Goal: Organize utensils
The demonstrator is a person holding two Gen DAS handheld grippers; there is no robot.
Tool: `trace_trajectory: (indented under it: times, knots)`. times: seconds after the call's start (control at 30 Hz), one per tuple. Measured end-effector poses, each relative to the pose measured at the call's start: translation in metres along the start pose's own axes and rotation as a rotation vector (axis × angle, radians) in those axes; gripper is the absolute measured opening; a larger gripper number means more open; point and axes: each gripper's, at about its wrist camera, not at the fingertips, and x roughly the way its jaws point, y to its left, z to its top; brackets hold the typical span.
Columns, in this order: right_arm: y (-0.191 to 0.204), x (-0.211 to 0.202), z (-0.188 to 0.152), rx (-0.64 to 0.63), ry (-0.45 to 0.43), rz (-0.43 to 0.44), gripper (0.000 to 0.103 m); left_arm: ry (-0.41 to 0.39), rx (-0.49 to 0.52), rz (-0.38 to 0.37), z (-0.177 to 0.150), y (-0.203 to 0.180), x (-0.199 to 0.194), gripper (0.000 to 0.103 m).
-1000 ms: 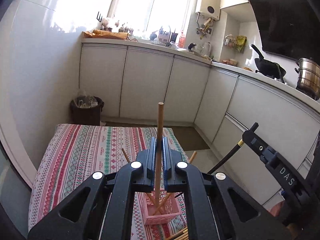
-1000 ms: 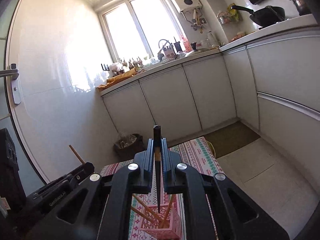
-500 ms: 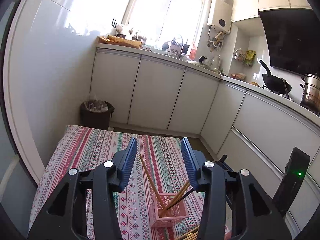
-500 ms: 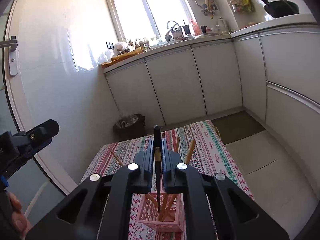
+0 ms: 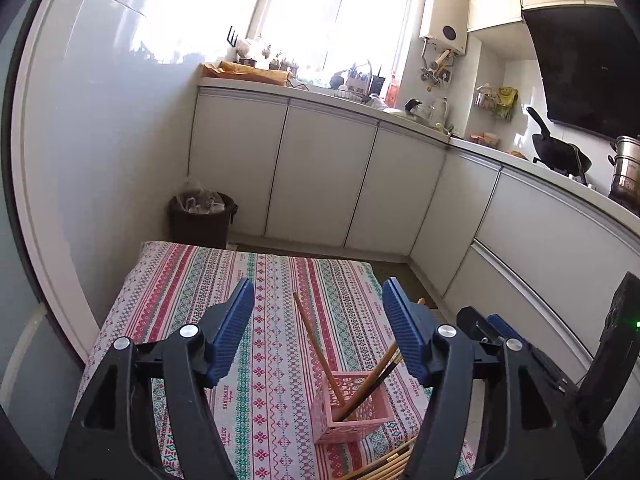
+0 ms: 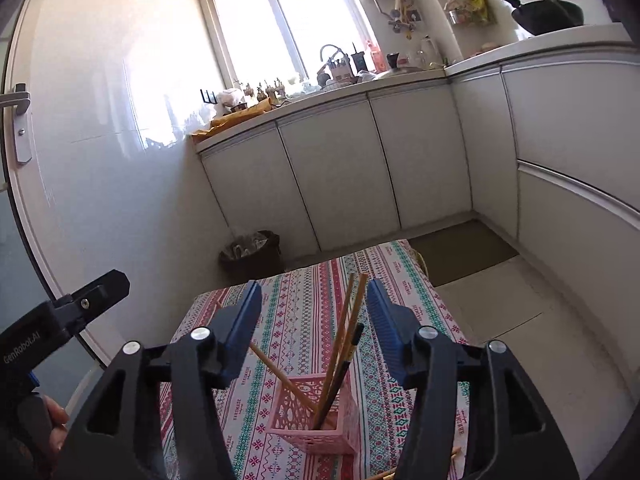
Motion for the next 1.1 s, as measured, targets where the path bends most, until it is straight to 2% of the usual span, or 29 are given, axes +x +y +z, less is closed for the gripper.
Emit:
trace_trajectory:
  times: [0.03, 0.1, 0.37, 0.5, 0.6, 0.77, 0.87, 1.0, 1.1]
  knots:
    - [-0.002, -0.003, 0.0, 0.004, -0.004, -0.009, 0.066, 0.007, 0.005, 0.0, -0.002, -0.001, 0.001, 0.067]
    - [-0.008, -0.008, 0.001, 0.016, -0.009, -0.022, 0.078, 0.027, 0.013, -0.005, -0.006, -0.003, 0.004, 0.076]
    - [-0.03, -0.023, -0.002, 0.022, 0.006, -0.082, 0.094, 0.047, 0.048, -0.016, -0.017, -0.016, 0.006, 0.096]
    - [-0.049, -0.035, -0.01, 0.034, 0.041, -0.124, 0.096, 0.093, 0.106, -0.031, -0.028, -0.023, 0.009, 0.096]
    - [-0.07, -0.045, -0.015, 0.098, 0.09, -0.158, 0.096, 0.158, 0.17, -0.055, -0.041, -0.03, 0.014, 0.096]
    - [-0.104, -0.066, -0.033, 0.241, 0.211, -0.177, 0.096, 0.341, 0.423, -0.127, -0.085, -0.059, 0.025, 0.096]
    - [-0.127, -0.078, -0.051, 0.328, 0.278, -0.184, 0.096, 0.458, 0.603, -0.228, -0.123, -0.084, 0.028, 0.096]
    - [-0.155, -0.08, -0.067, 0.45, 0.349, -0.184, 0.096, 0.619, 0.885, -0.408, -0.172, -0.12, 0.028, 0.096]
    - [-0.163, -0.079, -0.068, 0.5, 0.362, -0.16, 0.096, 0.743, 1.003, -0.471, -0.196, -0.134, 0.039, 0.096]
